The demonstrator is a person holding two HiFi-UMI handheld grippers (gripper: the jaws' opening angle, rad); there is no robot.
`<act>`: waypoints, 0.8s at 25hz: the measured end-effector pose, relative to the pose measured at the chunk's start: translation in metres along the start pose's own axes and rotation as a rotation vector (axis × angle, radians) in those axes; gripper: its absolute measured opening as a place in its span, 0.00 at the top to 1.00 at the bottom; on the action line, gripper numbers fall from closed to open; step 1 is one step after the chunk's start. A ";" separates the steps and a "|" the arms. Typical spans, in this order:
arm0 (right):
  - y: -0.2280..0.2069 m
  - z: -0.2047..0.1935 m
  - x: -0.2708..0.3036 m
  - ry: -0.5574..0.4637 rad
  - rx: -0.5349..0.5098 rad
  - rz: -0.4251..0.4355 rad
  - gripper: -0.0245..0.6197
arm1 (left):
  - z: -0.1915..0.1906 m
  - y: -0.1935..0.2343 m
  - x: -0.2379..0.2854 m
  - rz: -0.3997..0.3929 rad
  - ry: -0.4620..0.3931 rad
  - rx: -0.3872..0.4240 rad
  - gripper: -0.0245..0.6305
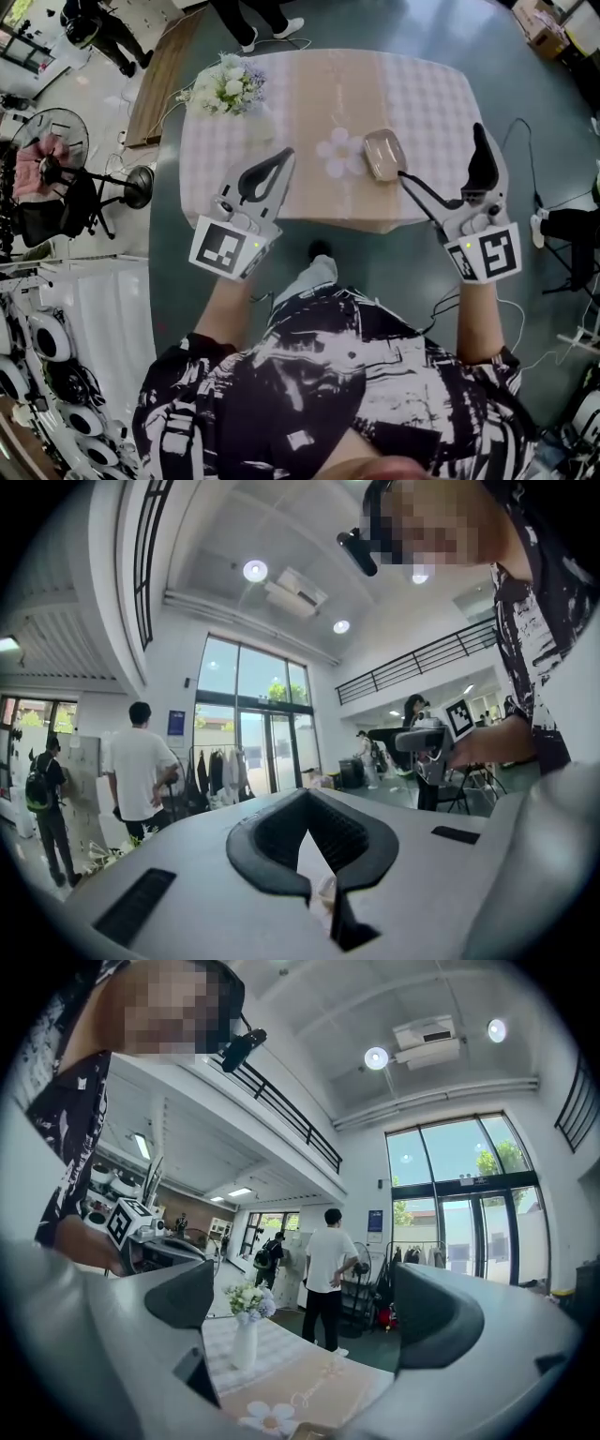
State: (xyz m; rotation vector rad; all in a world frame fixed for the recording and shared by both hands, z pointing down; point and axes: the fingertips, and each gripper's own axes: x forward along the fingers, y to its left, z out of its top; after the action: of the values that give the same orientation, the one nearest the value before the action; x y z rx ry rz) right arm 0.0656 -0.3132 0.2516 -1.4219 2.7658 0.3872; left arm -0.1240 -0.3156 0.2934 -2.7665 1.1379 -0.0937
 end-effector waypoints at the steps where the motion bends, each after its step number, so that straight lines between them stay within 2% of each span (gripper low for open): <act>1: -0.009 -0.006 0.012 0.010 0.000 -0.011 0.07 | 0.000 0.010 0.010 -0.009 -0.002 -0.002 0.96; 5: -0.035 -0.027 0.043 0.050 0.014 -0.045 0.07 | -0.002 0.041 0.036 -0.022 -0.006 -0.020 0.96; 9: -0.054 -0.045 0.053 0.088 0.022 -0.061 0.07 | -0.016 0.054 0.053 -0.042 0.040 -0.006 0.96; 14: -0.091 -0.067 0.057 0.152 0.058 -0.049 0.07 | 0.001 0.055 0.080 -0.018 0.036 -0.027 0.96; 17: -0.099 -0.104 0.064 0.203 0.071 -0.022 0.07 | -0.012 0.054 0.089 -0.007 0.059 -0.044 0.96; 20: -0.105 -0.160 0.067 0.267 0.115 -0.009 0.07 | -0.036 0.049 0.096 -0.003 0.076 -0.065 0.96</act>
State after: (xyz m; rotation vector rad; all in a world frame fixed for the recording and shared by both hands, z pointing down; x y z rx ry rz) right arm 0.1273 -0.4613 0.3764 -1.5608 2.9251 0.0384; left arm -0.0944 -0.4216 0.3213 -2.8438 1.1751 -0.1669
